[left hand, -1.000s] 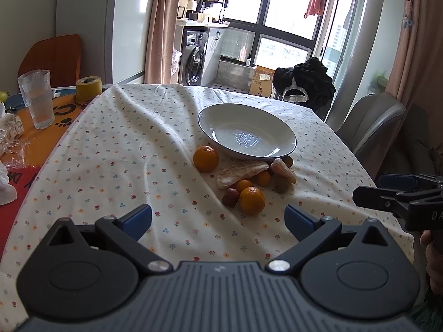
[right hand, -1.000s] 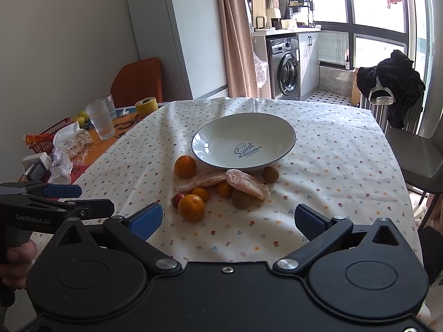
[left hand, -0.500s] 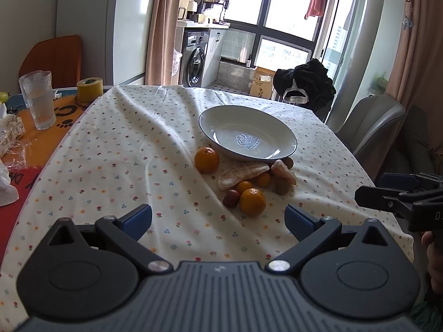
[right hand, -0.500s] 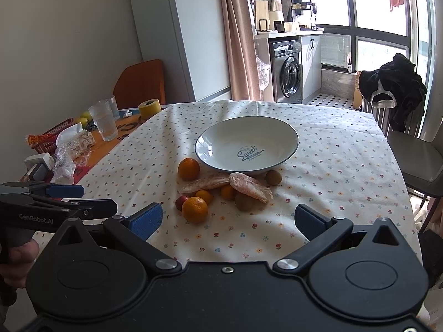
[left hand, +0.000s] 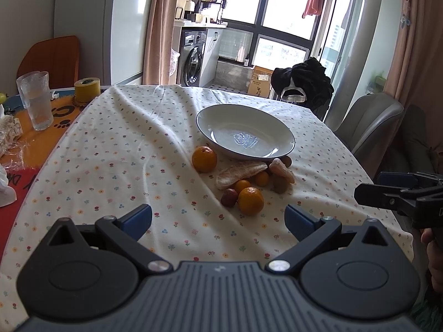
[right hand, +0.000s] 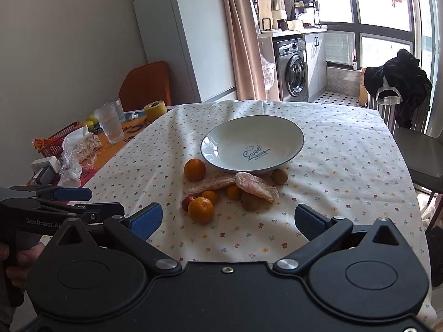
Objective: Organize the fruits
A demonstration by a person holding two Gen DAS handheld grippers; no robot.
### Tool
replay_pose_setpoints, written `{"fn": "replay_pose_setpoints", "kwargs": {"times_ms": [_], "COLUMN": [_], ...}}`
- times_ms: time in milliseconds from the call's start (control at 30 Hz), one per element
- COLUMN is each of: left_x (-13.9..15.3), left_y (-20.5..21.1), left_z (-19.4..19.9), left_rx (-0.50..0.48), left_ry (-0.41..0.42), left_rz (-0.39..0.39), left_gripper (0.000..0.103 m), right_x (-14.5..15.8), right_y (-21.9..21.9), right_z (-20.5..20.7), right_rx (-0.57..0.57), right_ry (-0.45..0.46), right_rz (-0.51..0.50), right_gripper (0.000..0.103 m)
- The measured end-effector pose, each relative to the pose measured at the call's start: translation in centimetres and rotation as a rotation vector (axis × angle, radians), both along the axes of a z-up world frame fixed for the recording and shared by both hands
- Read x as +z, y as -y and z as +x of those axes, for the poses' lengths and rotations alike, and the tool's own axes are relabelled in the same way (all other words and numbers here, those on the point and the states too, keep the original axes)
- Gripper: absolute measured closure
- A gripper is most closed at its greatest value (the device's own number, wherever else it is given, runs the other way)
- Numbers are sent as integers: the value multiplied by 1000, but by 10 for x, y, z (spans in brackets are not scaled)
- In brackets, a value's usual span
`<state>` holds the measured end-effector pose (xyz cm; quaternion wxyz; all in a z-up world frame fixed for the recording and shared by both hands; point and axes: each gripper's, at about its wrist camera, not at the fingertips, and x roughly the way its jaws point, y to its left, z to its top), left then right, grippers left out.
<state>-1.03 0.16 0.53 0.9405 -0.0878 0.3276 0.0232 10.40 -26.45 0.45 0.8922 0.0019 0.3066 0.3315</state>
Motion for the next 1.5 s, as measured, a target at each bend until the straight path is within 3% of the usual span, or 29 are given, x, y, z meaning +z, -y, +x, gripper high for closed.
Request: {"fn": "replay_pose_setpoints", "kwargs": {"times_ms": [433,500,567,733,800,900,1033,1333,1500], "left_x": [-17,-19,-21,-31,-35,-39,-46,-60,-63], "left_y": [-12,-11,-8,-10,-10,-11,-13,-23,-30], "left_z": [16,18,23,38,43,50,61,77,84], "left_rx": [-7,-21,-29,-42,-48,-62,-76,-97,-98], "left_ry": [-16,7,9,-17,-27,-36,-54,-90,-101], "left_rz": [-25,-23,-7,-22,-25,-29,-41,-64,-86], "left_gripper": [5,7,14,37,41,50,61,74,74], "right_x": [-20,-28,-35,-47,-50,-55,-62,-78,-80], "right_y": [-1,-3,-5,-10,-13,-20,-31,-58,-72], "right_z": [21,29,36,47,50,57,64,79,83], "right_rx": [1,0,6,29,42,76,104,161,204], "right_ry": [-43,-74,-110,-144,-155,-187,-222,-274,-279], "right_rz": [38,35,46,56,57,59,58,36,34], "right_gripper": [1,11,22,23,26,37,41,41,41]}}
